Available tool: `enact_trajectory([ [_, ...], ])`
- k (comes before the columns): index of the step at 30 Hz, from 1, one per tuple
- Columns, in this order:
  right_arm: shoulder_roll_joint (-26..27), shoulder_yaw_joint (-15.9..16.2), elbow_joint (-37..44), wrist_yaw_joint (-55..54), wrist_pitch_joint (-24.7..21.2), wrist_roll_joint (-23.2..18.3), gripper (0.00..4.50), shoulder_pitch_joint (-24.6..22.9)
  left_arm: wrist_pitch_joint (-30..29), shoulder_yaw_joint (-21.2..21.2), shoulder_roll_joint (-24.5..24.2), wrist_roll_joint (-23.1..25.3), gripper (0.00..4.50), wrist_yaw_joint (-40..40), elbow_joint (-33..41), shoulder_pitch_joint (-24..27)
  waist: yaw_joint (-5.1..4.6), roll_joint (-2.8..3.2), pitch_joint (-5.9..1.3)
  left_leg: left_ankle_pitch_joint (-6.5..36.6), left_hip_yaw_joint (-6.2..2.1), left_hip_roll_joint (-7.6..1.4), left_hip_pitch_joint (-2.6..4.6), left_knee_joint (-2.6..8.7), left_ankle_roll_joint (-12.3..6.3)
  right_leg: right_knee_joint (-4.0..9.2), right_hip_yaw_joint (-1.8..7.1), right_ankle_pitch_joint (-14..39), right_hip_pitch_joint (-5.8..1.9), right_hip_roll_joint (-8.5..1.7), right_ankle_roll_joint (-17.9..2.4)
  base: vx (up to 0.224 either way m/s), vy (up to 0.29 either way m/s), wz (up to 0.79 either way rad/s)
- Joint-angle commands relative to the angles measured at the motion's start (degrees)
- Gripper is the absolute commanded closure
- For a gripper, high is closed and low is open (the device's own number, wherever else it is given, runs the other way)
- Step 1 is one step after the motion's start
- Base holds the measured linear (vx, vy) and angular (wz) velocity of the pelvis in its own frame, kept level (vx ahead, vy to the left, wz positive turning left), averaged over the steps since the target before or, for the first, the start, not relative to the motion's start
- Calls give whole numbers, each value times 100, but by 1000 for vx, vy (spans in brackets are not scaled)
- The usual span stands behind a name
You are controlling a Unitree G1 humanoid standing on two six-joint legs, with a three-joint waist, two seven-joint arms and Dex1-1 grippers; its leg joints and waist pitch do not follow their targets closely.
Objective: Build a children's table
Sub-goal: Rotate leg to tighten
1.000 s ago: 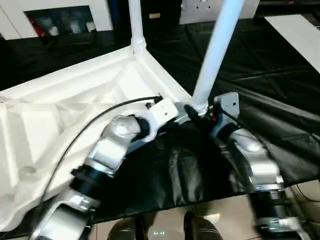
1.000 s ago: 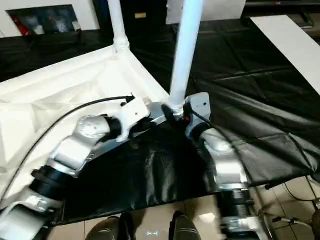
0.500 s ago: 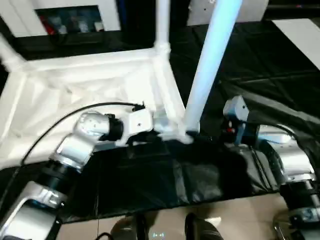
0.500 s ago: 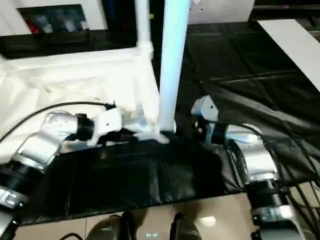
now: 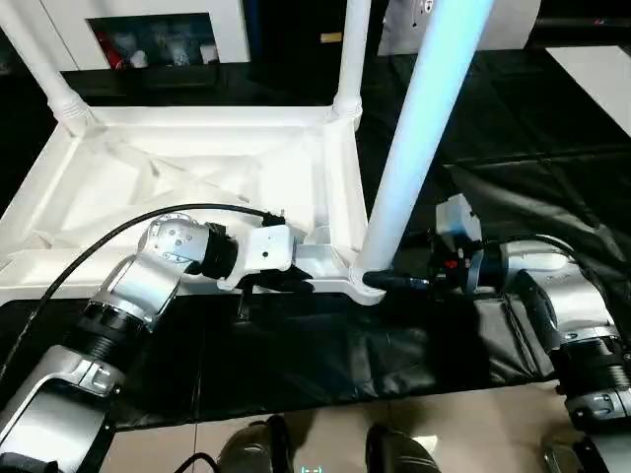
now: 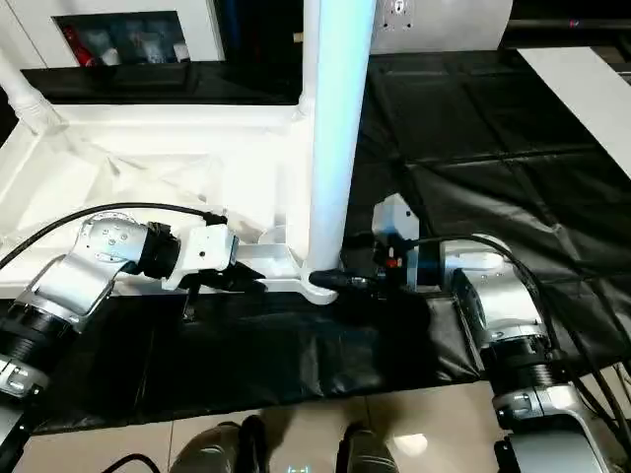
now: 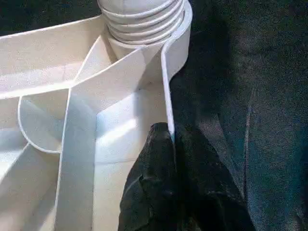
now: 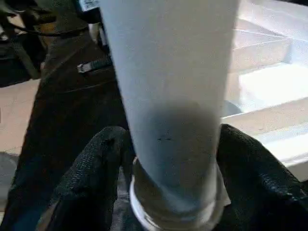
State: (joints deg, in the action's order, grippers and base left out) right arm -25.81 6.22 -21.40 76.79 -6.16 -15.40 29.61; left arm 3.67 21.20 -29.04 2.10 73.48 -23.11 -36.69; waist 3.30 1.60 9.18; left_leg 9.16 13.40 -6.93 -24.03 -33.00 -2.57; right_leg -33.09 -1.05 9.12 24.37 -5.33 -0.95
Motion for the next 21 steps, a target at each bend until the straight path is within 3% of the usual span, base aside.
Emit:
enact_trajectory([
  [1,-51,67,63,156,-49,-68,189,73,102,299,-58,198,450,248,-62,29,-15,-80,-498,1093,-296,-661,303,412,-467,246,204,914,-202,-415,-1685,0,0,0],
  [9,-109,166,40,341,-166,-98,244,48,170,305,-56,179,450,316,-160,25,6,-66,-497,1077,-295,-662,311,407,-490,246,200,977,-194,-401,-1677,0,0,0],
  [14,-146,209,106,399,-269,-103,254,-32,120,301,-56,157,450,349,-157,34,2,-77,-496,1180,-300,-664,313,419,-426,254,200,1079,-198,-404,-1661,0,0,0],
  [15,-147,215,146,377,-336,-116,254,-80,22,263,-27,99,450,378,-138,42,14,-44,-486,1164,-303,-660,313,420,-415,249,202,1046,-195,-407,-1665,0,0,0],
  [18,-35,153,243,19,-539,-134,254,-194,-464,145,97,-17,450,235,-20,53,17,-59,-489,1087,-292,-663,321,416,-420,235,205,879,-196,-403,-1723,0,0,0],
  [21,372,-21,569,-973,-915,-145,254,-414,-1185,-58,431,-82,450,-397,211,57,1,-46,-444,1332,-315,-665,301,455,-323,281,212,1264,-179,-412,-1673,0,0,0],
])
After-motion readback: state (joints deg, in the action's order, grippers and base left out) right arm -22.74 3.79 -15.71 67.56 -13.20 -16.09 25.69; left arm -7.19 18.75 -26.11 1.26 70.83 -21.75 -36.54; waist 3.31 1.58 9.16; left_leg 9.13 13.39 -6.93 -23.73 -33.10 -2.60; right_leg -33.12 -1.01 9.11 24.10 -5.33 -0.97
